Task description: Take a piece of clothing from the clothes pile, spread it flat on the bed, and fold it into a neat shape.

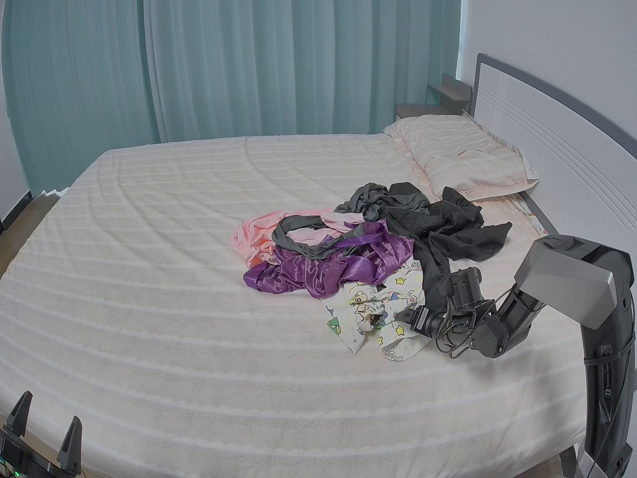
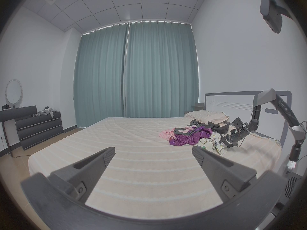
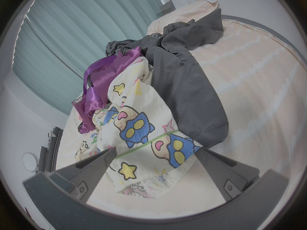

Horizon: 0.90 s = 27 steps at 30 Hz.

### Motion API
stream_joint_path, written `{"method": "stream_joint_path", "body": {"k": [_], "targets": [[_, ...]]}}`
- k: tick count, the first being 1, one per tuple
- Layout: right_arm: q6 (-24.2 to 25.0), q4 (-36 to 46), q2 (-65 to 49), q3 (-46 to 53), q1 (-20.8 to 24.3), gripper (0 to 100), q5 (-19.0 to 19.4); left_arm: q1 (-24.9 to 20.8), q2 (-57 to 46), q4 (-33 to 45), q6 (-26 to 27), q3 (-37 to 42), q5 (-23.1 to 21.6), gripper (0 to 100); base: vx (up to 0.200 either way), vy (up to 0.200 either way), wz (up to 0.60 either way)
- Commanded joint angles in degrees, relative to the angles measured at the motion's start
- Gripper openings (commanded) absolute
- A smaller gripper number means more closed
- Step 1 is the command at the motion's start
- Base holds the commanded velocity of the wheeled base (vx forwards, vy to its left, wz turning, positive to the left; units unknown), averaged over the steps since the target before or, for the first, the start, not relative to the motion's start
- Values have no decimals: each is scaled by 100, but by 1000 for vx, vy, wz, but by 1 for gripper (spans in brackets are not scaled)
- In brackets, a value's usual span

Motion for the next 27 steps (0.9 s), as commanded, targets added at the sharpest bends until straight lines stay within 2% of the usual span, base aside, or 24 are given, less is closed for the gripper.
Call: {"method": "stream_joint_path", "body": {"k": [1, 9, 15, 27], "targets": [[-87, 7, 12, 25, -55, 100, 0, -2, -101, -1, -5, 92, 2, 100, 0, 0, 0], [-412, -20, -15, 324, -214, 100, 0, -2, -101, -1, -5, 92, 2, 100, 0, 0, 0], [-404, -55, 47, 210, -196, 100, 35, -2, -101, -1, -5, 92, 2, 100, 0, 0, 0], [-360, 33, 258, -318, 129, 100, 466, -2, -101, -1, 4, 92, 2, 100, 0, 0, 0]]}}
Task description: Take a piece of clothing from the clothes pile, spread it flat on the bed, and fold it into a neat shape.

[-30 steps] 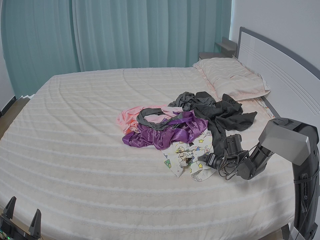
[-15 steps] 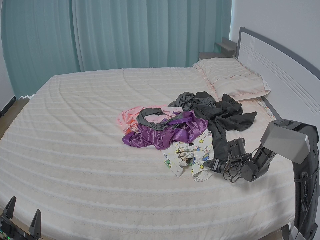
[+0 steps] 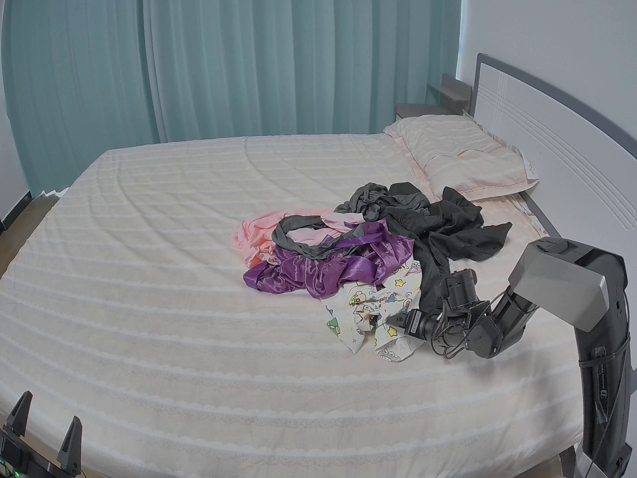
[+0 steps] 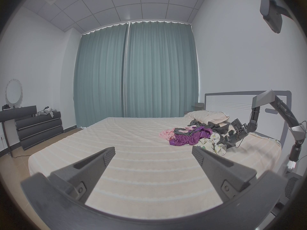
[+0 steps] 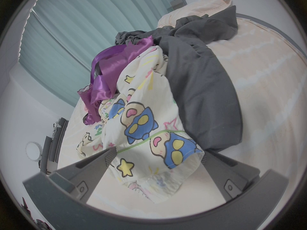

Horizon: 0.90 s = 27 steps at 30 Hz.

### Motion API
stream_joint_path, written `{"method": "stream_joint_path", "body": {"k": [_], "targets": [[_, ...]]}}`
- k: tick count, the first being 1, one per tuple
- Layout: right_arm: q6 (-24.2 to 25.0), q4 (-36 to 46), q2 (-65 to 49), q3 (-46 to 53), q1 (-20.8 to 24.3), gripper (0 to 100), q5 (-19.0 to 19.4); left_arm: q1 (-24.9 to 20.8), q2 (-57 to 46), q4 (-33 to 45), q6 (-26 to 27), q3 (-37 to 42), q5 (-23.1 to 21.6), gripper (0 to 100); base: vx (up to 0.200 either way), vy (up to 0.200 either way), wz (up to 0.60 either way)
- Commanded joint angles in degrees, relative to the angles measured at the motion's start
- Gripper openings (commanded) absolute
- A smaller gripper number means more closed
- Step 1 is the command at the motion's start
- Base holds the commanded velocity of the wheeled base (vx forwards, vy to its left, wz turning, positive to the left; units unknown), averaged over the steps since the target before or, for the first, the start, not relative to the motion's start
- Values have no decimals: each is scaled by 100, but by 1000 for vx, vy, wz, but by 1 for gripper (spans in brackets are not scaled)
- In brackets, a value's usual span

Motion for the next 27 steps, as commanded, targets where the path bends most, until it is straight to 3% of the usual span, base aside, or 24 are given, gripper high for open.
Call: {"method": "stream_joint_path", "body": {"k": [1, 2, 3, 17, 27], "targets": [[5, 4, 81, -133, 164, 100, 32, 0, -101, 2, 4, 92, 2, 100, 0, 0, 0], [5, 12, 90, -160, 181, 100, 23, 0, -101, 2, 4, 92, 2, 100, 0, 0, 0], [-4, 21, 90, -168, 181, 0, 23, 0, -101, 2, -5, 92, 2, 100, 0, 0, 0], [-39, 127, 55, -177, 190, 0, 14, 0, -101, 2, -5, 92, 2, 100, 0, 0, 0], [31, 39, -1518, 1449, 199, 0, 551, 0, -101, 2, 4, 92, 2, 100, 0, 0, 0]]}}
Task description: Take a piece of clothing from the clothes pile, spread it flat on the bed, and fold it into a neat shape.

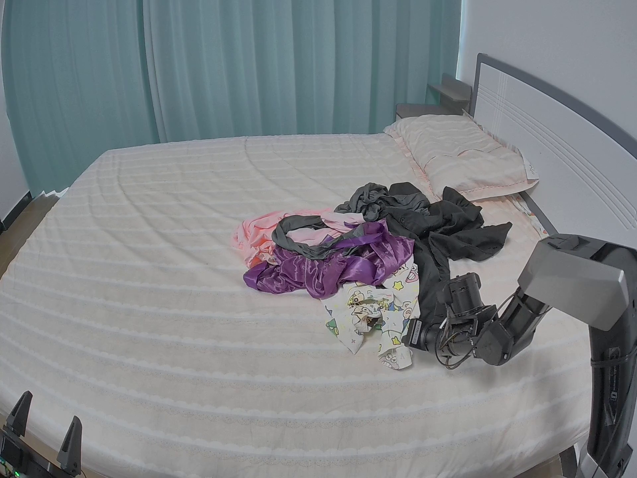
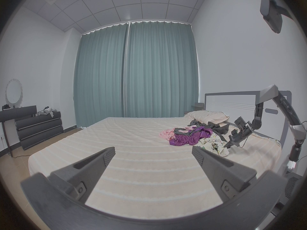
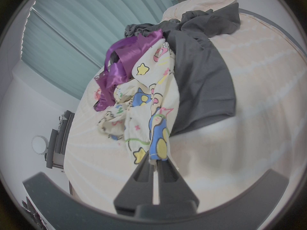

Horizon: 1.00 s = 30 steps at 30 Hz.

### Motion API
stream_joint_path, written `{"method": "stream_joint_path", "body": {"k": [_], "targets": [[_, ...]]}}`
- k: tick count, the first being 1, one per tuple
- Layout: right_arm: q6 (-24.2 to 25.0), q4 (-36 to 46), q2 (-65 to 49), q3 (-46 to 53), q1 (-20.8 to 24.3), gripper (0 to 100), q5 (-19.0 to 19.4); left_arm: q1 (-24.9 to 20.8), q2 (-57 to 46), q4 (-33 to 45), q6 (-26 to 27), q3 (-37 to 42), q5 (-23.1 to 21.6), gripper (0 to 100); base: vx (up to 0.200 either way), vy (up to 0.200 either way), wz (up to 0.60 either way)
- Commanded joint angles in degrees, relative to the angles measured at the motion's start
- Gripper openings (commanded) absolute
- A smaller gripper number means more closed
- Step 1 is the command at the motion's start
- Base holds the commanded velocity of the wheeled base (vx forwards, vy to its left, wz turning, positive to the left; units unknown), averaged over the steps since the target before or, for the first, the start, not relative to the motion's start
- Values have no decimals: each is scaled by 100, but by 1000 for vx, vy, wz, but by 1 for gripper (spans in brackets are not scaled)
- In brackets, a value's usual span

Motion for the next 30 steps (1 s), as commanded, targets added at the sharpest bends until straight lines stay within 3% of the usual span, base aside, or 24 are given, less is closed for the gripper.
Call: {"method": "stream_joint_path", "body": {"k": [1, 5, 12, 30], "targets": [[14, -36, -1330, 1036, 2, 0, 280, 0, -101, -1, 4, 90, 2, 100, 0, 0, 0], [146, -229, -2349, 1880, 107, 0, 465, 0, -101, -1, -5, 90, 2, 100, 0, 0, 0], [541, -633, -3993, 3014, 731, 0, 465, 0, -101, -1, 4, 90, 2, 100, 0, 0, 0], [489, -572, -7016, 4095, 1760, 0, 474, -9, -84, -18, 277, 81, -112, 100, 0, 0, 0]]}}
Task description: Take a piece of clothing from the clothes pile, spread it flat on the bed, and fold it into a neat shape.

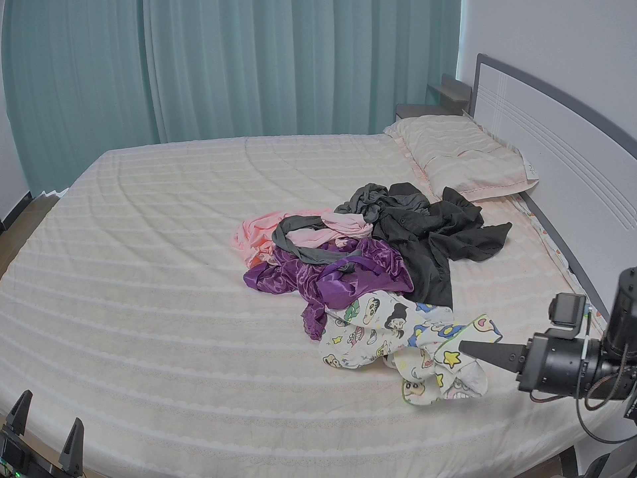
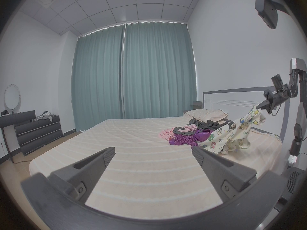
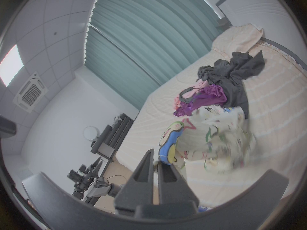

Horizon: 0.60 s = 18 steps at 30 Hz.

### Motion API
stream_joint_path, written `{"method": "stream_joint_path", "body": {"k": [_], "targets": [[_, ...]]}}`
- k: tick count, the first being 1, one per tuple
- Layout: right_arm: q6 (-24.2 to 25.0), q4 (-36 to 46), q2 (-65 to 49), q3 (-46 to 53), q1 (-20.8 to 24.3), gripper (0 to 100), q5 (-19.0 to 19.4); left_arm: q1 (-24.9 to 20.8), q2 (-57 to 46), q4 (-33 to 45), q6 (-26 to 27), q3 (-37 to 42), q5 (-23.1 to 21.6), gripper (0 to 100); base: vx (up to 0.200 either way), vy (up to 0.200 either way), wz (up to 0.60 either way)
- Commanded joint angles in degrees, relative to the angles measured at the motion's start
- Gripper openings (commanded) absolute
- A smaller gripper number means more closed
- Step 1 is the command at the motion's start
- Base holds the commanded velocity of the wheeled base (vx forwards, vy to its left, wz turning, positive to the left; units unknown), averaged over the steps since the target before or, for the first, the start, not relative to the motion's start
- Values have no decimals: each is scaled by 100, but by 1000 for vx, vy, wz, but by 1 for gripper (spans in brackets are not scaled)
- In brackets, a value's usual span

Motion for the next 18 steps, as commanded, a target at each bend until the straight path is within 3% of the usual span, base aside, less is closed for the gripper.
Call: {"method": "stream_joint_path", "body": {"k": [1, 4, 7, 9, 11, 12, 13, 14, 15, 16, 17, 18], "targets": [[-15, -51, -1040, 313, 294, 0, 22, -4, -92, -2, 70, 84, -27, 100, 0, 0, 0], [-32, -95, -1111, 216, 180, 0, 30, -48, 83, -108, -97, -259, -115, 100, 0, 0, 0], [-50, -95, -1084, 49, 101, 0, 74, -162, 1411, -679, -1187, -1709, -343, 100, 0, 0, 0], [-85, -95, -997, 66, 109, 0, 145, -206, 2219, -802, -897, -2061, -695, 100, 0, 0, 0], [-103, -104, -830, 84, 109, 0, 232, -382, 3362, -837, -256, -2105, -1433, 100, 0, 0, 0], [-103, -104, -830, 84, 109, 0, 232, -382, 3362, -837, -256, -2105, -1433, 100, 0, 0, 0], [-111, -122, -654, 31, 101, 0, 241, -557, 4109, -890, -89, -2096, -1776, 100, 0, 0, 0], [-111, -122, -654, 31, 101, 0, 241, -557, 4109, -890, -89, -2096, -1776, 100, 0, 0, 0], [-94, -306, -460, -48, 83, 0, 241, -891, 5058, -1040, -27, -2087, -1890, 100, 0, 0, 0], [-94, -306, -460, -48, 83, 0, 241, -891, 5058, -1040, -27, -2087, -1890, 100, 0, 0, 0], [-32, -579, -258, -171, 48, 0, 232, -1445, 5972, -1374, -89, -2105, -1890, 100, 0, 0, 0], [-32, -684, -170, -188, 30, 0, 232, -1691, 6412, -1611, -97, -2096, -1881, 100, 0, 0, 0]]}}
